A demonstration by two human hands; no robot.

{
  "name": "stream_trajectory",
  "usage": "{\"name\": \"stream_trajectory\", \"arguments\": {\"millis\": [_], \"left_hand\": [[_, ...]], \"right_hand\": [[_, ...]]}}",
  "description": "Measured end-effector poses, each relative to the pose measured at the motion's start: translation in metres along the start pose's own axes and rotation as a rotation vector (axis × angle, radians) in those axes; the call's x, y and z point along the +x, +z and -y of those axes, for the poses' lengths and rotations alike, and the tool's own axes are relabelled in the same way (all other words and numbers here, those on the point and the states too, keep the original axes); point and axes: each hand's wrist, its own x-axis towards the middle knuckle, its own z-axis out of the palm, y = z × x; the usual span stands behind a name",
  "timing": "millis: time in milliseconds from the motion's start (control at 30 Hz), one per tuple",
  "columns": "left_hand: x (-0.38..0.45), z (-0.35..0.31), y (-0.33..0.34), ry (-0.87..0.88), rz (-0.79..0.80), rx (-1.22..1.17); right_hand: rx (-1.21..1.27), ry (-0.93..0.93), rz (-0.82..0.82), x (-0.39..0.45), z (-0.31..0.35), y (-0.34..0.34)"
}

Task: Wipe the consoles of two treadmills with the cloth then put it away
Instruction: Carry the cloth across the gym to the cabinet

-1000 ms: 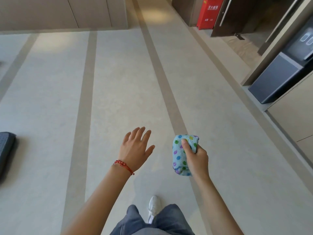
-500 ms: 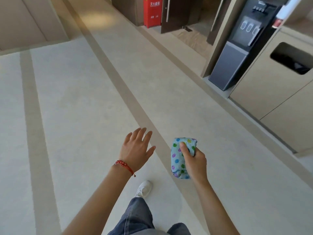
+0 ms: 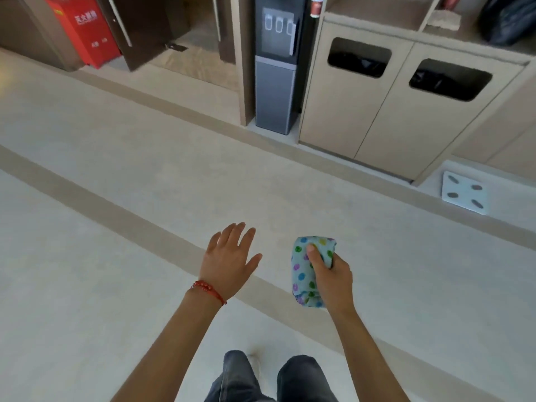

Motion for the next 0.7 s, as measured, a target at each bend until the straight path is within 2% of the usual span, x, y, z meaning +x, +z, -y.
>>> {"name": "stream_trajectory", "arguments": {"millis": [267, 700], "left_hand": [[0.125, -0.022, 0.044, 0.187, 0.067, -0.047], [0.367, -0.059, 0.086, 0.230, 0.067, -0.039]], "right_hand": [[0.038, 0.065, -0.194, 0.096, 0.012, -0.032], [0.043, 0.049, -0.234, 0.317, 0.085, -0.078]]}}
